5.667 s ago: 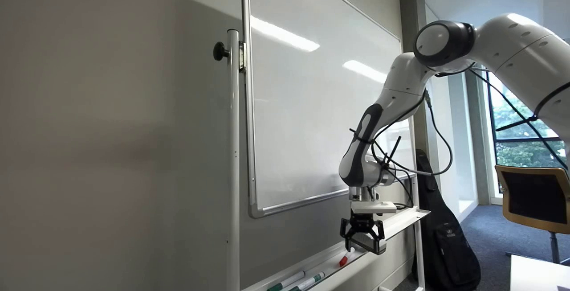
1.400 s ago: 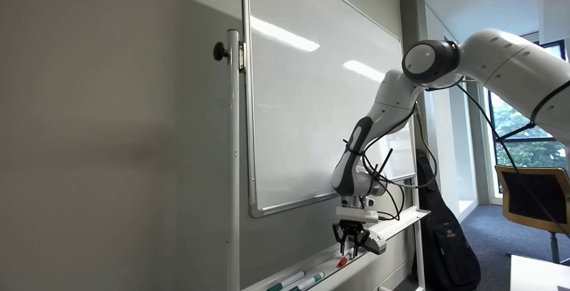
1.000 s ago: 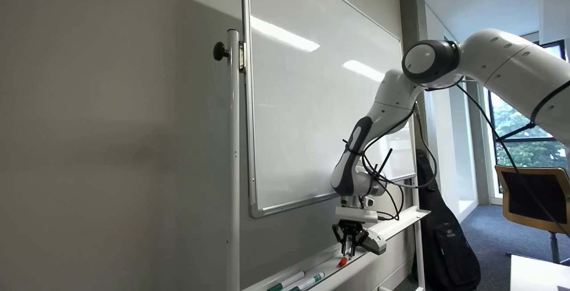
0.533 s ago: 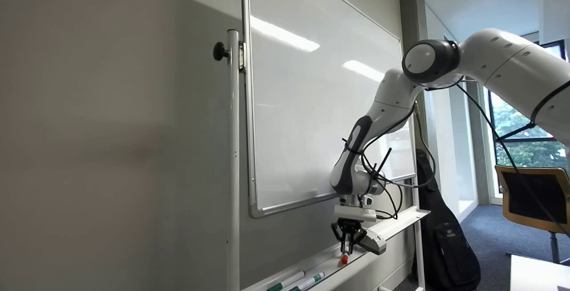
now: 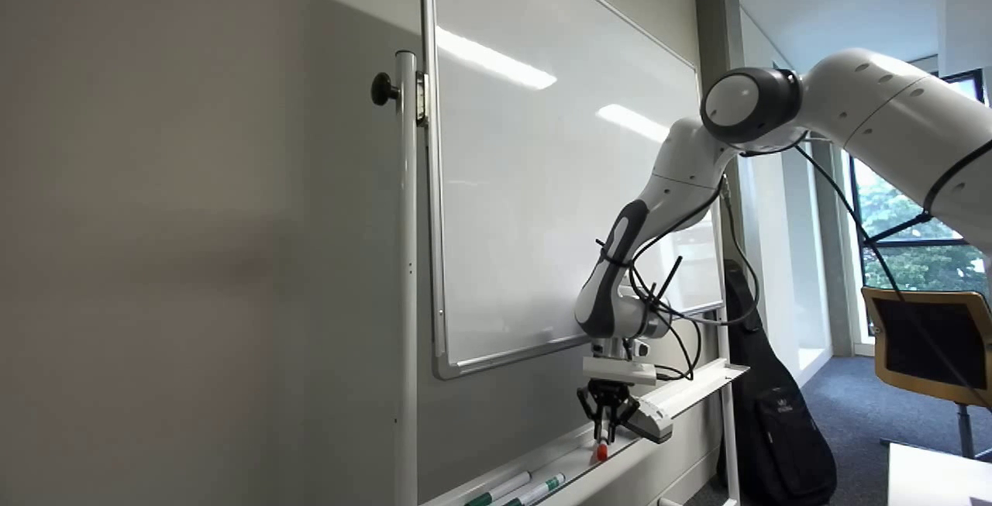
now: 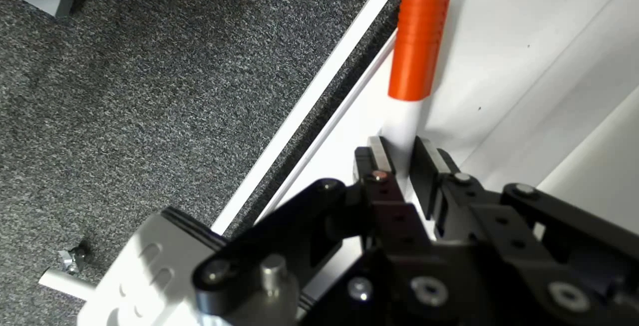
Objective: Move the marker to the right
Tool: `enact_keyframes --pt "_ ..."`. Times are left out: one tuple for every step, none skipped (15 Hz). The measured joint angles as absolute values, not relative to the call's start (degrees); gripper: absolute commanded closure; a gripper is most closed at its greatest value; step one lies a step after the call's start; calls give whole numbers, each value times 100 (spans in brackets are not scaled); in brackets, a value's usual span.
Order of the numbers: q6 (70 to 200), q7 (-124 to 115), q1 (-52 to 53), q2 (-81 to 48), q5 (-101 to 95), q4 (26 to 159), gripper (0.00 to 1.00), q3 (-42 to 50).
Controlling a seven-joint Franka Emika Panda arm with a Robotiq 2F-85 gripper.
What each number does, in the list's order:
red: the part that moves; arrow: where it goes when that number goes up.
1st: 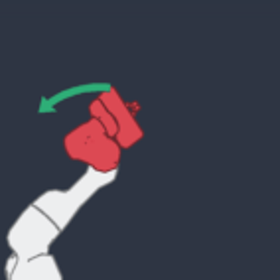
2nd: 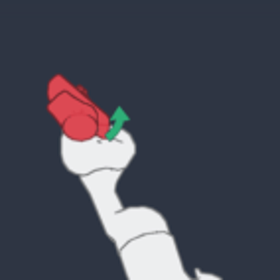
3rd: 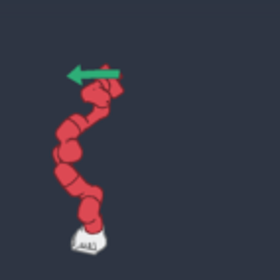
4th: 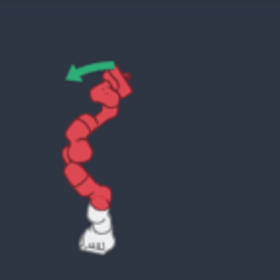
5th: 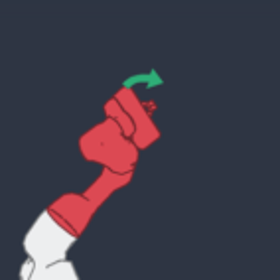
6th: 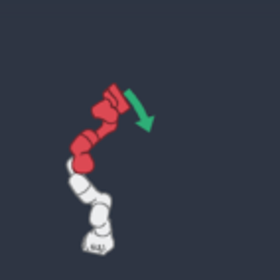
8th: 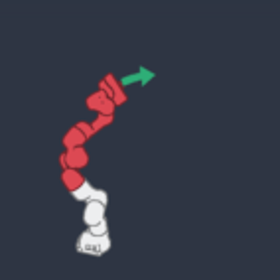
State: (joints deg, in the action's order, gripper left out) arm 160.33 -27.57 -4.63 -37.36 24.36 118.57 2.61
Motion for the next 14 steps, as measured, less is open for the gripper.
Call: enact_keyframes --pt "15894 -2681 -465 -3700 2436 11866 95 245" --pt "15731 -2587 -466 -3661 2436 11881 95 226" --pt "15566 -2512 -466 -3627 2436 11894 95 214" --pt "15413 -2458 -464 -3594 2434 11905 95 213" --pt "15269 -2423 -464 -3555 2426 11919 95 215" --pt "15154 -2413 -462 -3517 2411 11943 95 222" --pt "15066 -2413 -456 -3486 2393 11962 95 238" --pt "15024 -2413 -446 -3462 2373 11985 95 263" --pt "15021 -2417 -429 -3438 2343 12016 95 302" --pt "15021 -2417 -415 -3405 2315 12055 95 343" --pt "15021 -2417 -407 -3369 2291 12104 95 376" --pt "15021 -2417 -402 -3330 2275 12159 95 408" --pt "15021 -2416 -396 -3287 2261 12217 95 438" --pt "15021 -2416 -392 -3230 2243 12288 95 468"
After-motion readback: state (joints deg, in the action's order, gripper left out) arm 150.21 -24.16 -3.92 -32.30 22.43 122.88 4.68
